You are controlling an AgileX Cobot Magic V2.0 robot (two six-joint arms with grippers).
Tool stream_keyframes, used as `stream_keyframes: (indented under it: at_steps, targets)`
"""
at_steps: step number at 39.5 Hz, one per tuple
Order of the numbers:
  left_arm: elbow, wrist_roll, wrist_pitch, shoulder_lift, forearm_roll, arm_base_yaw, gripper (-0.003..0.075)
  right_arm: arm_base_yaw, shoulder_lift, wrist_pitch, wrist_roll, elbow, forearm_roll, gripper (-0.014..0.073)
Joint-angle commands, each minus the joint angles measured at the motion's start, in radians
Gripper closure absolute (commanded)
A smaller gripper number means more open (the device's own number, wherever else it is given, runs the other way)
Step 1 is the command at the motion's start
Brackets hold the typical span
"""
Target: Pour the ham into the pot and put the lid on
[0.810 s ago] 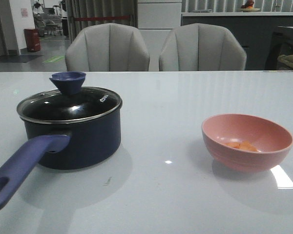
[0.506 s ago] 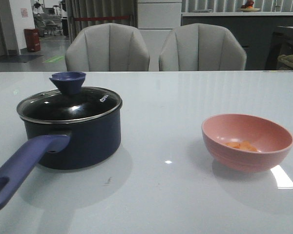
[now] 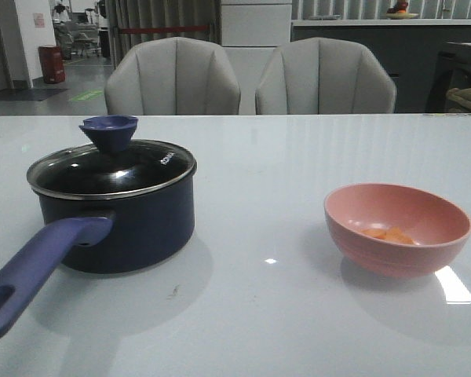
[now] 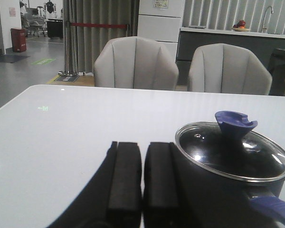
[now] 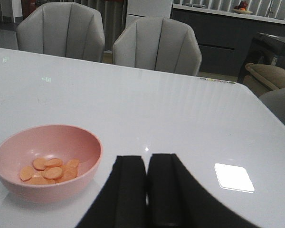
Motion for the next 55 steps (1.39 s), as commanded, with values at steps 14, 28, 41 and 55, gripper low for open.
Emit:
stream_keyframes:
  at_steps: [14, 28, 41, 55]
  targets:
    - [-0.087, -0.007, -0.300, -0.008, -0.040, -0.006, 0.0607, -0.005, -0.020, -0.081, -0.001, -0.005, -0.014, 0.0436]
    - [-0.392, -0.007, 0.185, 0.232, -0.051, -0.006, 0.0607, -0.005, -0.020, -0.081, -0.001, -0.005, -0.014, 0.0436]
    - [-0.388, -0.007, 0.216, 0.294, -0.064, -0.006, 0.0538, -0.005, -0.020, -0.081, -0.001, -0.005, -0.014, 0.0436]
    - [-0.402, -0.007, 0.249, 0.332, -0.043, -0.011, 0.0090, -0.005, -0.020, -0.081, -0.001, -0.005, -0.014, 0.0436]
